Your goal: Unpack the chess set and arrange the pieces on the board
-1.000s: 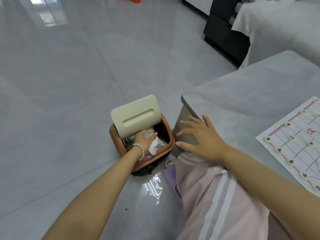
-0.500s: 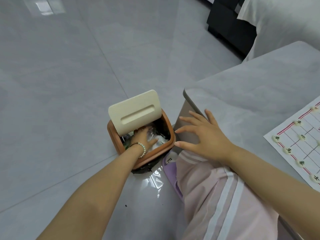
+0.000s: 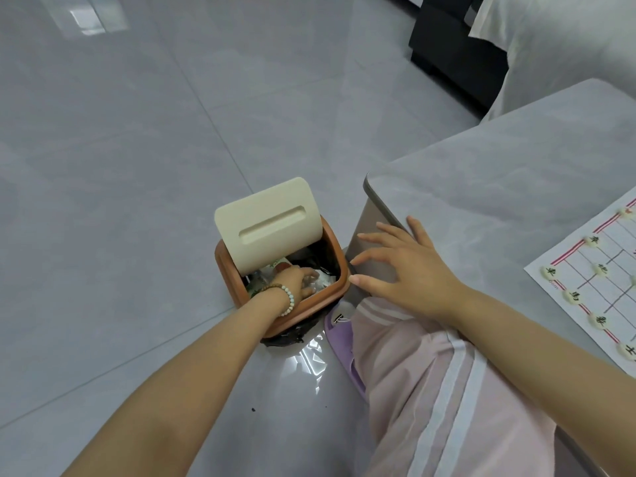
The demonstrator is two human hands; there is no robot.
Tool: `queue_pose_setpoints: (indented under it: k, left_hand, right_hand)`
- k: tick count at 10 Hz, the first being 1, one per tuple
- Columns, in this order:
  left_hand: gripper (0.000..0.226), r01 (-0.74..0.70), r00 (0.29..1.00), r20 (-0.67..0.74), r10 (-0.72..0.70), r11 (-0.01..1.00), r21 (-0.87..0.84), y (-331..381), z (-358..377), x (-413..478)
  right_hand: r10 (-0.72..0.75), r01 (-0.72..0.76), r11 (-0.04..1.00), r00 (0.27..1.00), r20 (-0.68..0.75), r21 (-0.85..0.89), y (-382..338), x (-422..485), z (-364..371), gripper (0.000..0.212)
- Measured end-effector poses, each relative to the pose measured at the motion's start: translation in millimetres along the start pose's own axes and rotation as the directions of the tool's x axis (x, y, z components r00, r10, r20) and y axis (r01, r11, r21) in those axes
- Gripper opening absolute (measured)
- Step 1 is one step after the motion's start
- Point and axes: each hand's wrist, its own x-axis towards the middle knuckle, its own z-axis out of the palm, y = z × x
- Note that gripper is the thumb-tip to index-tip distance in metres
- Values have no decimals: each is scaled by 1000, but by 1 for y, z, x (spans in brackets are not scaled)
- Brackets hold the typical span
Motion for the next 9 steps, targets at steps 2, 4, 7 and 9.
queue_pose_setpoints:
  k: [2,4,7,9]
  left_hand:
    - [59,173,969,215,-121,955,-240,0,2,-6]
    - [42,-76,996,-58,69,989,-129,12,-7,-30]
    - [17,-190,833,-552,-42,915,-355,21,-52,-76]
    - [19,-271,804,-594,23,903,-332,75,-91,-88]
  right_hand:
    - [-1,1,1000,1000,1,6,2,0,0,64]
    - [8,-9,1000,1000,7,29,2,-1,-1,52]
    - [-10,11,999,1000,-25,36,6,-3,2,38]
    - [53,-26,988,983,-177,150,0,-17,-22,44]
